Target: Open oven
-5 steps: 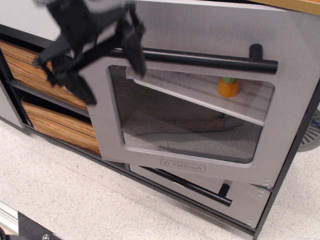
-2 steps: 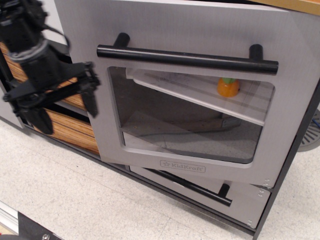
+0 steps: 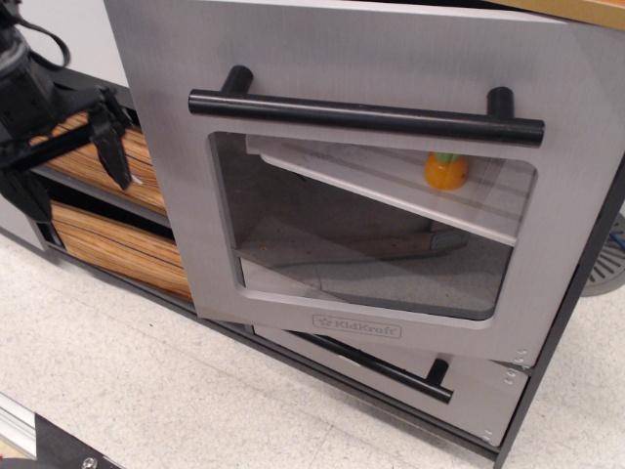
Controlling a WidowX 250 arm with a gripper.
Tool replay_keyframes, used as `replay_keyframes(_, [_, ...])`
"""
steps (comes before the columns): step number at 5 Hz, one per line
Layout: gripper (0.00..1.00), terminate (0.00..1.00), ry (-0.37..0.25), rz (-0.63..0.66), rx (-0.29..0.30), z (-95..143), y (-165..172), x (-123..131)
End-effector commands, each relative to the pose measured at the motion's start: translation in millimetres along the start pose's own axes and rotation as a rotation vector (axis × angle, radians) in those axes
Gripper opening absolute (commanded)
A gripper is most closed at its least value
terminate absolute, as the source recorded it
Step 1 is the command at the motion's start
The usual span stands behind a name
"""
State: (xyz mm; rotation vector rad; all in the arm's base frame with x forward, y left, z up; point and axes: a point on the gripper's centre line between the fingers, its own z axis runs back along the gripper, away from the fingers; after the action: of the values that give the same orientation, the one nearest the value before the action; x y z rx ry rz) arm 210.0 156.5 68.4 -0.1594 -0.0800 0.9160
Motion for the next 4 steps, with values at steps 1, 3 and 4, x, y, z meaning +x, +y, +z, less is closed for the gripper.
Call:
replay_keyframes(1, [1.00,0.00,-0.115,0.199,0.015,25,15,43])
replay_keyframes(3, [1.00,0.00,-0.133,0.383,0.004,31,-11,57])
replay_keyframes(4, [1.00,0.00,-0.068,0.342,-0.006,34,-34,41])
